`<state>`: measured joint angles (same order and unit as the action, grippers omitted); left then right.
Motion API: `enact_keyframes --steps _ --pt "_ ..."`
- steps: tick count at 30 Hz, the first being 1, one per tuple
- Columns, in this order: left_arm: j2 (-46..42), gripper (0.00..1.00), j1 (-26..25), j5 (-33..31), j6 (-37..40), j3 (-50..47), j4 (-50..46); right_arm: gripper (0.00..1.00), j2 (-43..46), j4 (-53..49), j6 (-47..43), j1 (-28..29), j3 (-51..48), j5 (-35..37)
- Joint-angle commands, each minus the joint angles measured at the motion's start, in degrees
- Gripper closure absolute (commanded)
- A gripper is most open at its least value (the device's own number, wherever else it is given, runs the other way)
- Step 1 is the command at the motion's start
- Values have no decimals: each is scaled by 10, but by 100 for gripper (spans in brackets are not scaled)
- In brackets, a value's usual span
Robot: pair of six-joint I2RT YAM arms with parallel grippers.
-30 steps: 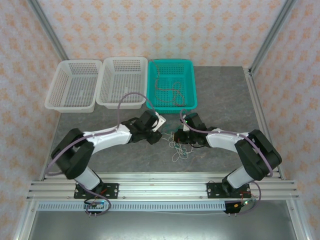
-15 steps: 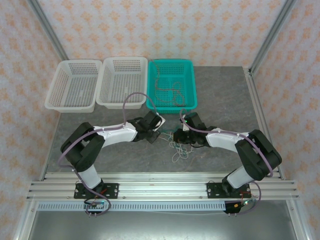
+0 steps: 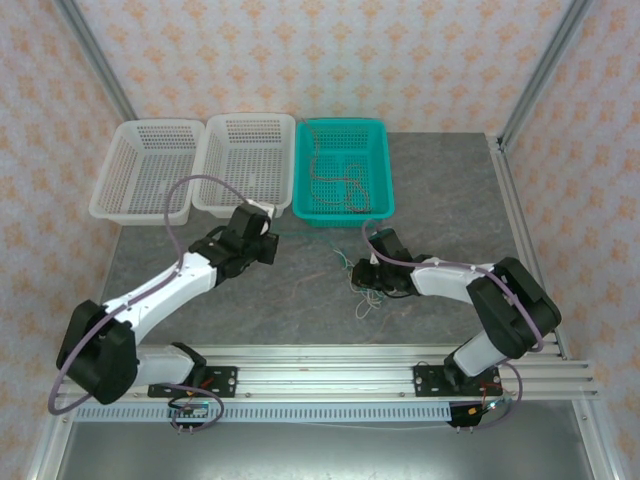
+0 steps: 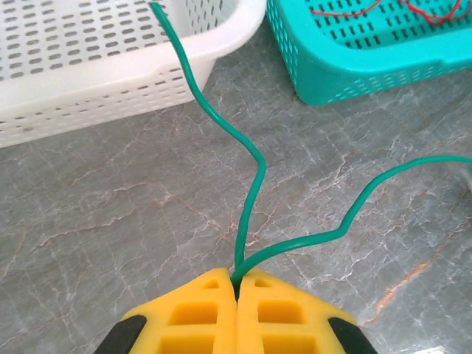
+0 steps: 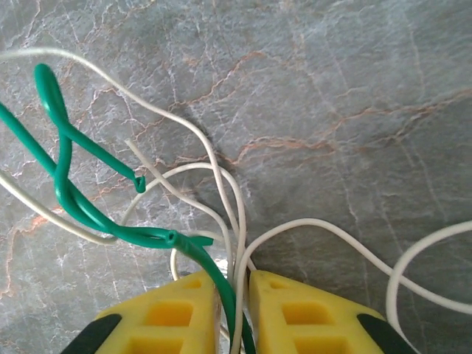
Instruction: Untangle the cables
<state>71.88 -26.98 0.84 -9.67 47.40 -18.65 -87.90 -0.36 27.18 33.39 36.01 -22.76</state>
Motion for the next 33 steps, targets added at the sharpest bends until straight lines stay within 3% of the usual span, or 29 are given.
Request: enact_keyframes --steps 1,5,9,15,21,26,33 --pt "-44 100 17 -21 -26 2 -34 87 -17 -73 2 -6 -16 60" --pt "-88 100 46 -21 -39 21 -66 91 -11 -77 2 -6 -16 64" --pt "-123 100 105 -8 -31 46 -93 95 -11 -71 1 -7 -20 65" --pt "-99 100 142 15 -11 130 -109 95 -13 -47 4 -8 -17 41" --pt "19 100 196 15 12 243 -98 95 -6 -40 2 -8 -10 31" --pt "164 100 255 80 -14 335 -85 94 6 -41 -5 -8 -14 32" --pt "343 100 260 60 -18 476 -97 94 13 -48 -9 -8 -11 24"
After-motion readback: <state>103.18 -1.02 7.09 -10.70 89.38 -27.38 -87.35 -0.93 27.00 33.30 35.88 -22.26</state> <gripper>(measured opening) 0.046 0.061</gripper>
